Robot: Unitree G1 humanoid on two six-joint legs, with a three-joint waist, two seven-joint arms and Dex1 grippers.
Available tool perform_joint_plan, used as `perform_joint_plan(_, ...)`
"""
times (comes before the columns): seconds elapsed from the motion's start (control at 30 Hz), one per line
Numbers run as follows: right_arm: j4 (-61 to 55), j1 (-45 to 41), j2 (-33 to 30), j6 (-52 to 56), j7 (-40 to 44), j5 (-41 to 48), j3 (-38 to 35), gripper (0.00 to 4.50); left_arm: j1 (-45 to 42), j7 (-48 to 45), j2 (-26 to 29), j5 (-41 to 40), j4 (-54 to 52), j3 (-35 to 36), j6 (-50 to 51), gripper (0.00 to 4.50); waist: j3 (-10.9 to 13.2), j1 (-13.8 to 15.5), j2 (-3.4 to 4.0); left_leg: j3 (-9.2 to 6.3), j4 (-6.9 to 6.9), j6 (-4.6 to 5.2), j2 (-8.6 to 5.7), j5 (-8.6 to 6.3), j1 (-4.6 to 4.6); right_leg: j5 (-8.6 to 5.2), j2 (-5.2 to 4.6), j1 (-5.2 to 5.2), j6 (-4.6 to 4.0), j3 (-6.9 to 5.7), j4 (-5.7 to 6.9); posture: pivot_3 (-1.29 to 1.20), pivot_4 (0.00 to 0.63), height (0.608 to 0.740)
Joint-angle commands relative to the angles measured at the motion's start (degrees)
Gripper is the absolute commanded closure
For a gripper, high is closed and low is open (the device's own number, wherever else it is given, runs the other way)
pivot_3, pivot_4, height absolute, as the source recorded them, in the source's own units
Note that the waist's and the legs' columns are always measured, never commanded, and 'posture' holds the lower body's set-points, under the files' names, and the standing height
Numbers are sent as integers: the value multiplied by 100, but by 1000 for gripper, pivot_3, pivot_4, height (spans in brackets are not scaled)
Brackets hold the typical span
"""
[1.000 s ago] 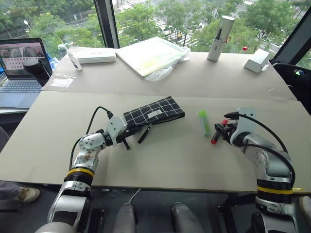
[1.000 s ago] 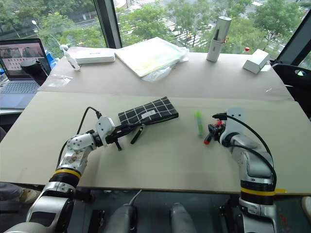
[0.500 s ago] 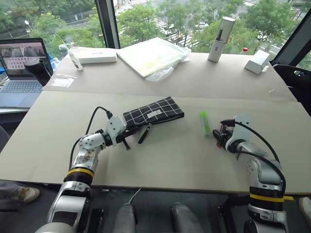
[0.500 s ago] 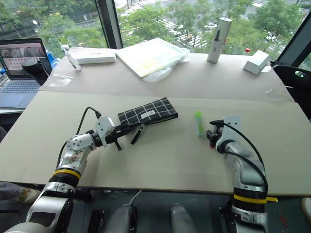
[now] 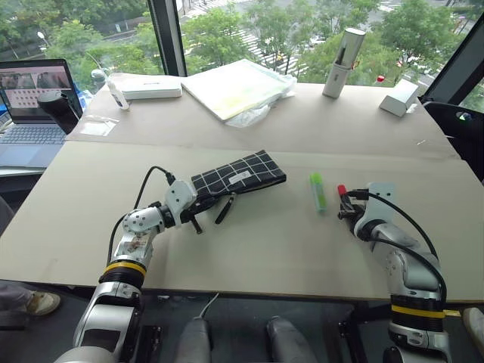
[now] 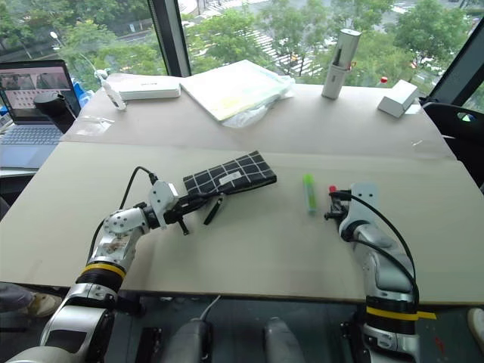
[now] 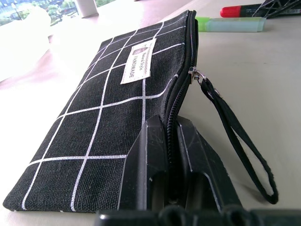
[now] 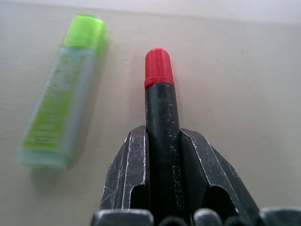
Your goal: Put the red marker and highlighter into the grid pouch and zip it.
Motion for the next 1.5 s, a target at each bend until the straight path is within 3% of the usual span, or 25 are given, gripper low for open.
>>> perform_joint_plan(0.03, -424, -206, -757, -1730, 1033, -359, 362, 3930, -81, -288, 176, -274, -456, 81, 285, 4500, 4, -5, 6, 0, 0, 0, 0, 0, -1, 0, 0, -1, 1, 1, -1, 0, 150, 736)
perform_joint_plan(0.27, -257, -331, -1674, -3990, 2279, -932, 1018, 3930, -23, -506, 387, -415, -836, 131, 678, 4500, 4, 1, 5, -4, 0, 0, -1, 0, 0, -1, 0, 4, 1, -2, -3, 0, 150, 736)
perform_joint_plan(0.53, 106, -353, -1885, -5197, 2675, -1610, 1586, 3930, -32, -506, 385, -469, -1040, 129, 895, 4500, 4, 35, 5, -3, 6, 0, -1, 0, 0, 0, -1, 4, 1, -2, -1, 0, 150, 736)
perform_joint_plan(1.33, 1143, -915, -1811, -5932, 2560, -2620, 1923, 3930, 116, -447, 189, -406, -1207, -8, 878, 4500, 4, 55, 5, -4, 9, -1, -2, 1, 1, 1, -1, 4, -1, -2, 1, 0, 150, 736)
perform_joint_plan(1.5, 1185, -1036, -1655, -5884, 2576, -2459, 1871, 3930, 258, -464, 166, -393, -1393, -73, 929, 4500, 4, 52, 5, -4, 9, -2, -2, 2, 1, 1, -2, 4, -2, -1, 4, 0, 150, 736)
